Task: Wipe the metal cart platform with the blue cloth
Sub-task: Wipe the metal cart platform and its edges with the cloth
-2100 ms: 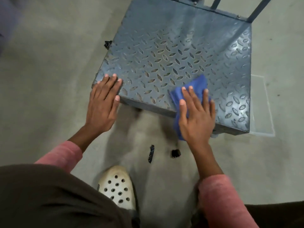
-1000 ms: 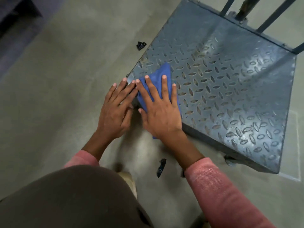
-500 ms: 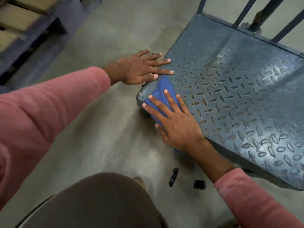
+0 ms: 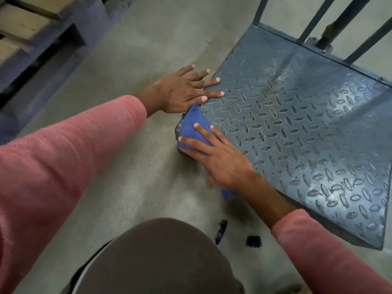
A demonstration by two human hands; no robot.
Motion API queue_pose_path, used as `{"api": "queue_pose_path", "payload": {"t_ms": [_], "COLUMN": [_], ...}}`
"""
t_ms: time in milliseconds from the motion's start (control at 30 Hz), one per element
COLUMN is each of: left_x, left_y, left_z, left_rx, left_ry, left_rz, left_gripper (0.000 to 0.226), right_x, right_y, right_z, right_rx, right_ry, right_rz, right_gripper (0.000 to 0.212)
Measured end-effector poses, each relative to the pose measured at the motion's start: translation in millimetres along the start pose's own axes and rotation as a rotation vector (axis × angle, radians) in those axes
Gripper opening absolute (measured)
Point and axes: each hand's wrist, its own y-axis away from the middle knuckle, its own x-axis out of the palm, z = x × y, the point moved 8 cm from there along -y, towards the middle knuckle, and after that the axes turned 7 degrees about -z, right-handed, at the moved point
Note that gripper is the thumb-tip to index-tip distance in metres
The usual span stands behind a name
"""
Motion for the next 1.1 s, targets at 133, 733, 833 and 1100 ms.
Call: {"api": "queue_pose_path", "payload": {"t_ms": [133, 733, 833, 1100], "left_x": [-0.3, 5.2, 1.4, -9.6], "left_y": [21.1, 92.4, 103.7, 96.2], "left_z": [-13.4, -152.0, -146.6, -145.2], "left_rx": [-0.125, -0.654, -0.688, -0.764], "left_ry": [0.025, 0.288, 0.291, 0.225], "left_rz": [-0.043, -0.414, -0.521, -0.731], "left_gripper": [0.057, 0.06, 0.053, 0.038], "right_x": [-12.2, -9.7, -2.0, 6.5], "right_y": [55.9, -0.7, -21.6, -70.2], "right_z": [-18.8, -158.2, -141.3, -152.0], "right_rx": [0.031, 0.61, 0.567, 0.071], "right_ry": [-0.143, -0.193, -0.176, -0.517], "right_rz": [-0.126, -0.366, -0.307, -0.194], "right_gripper": [0.053, 0.056, 0.054, 0.04]}}
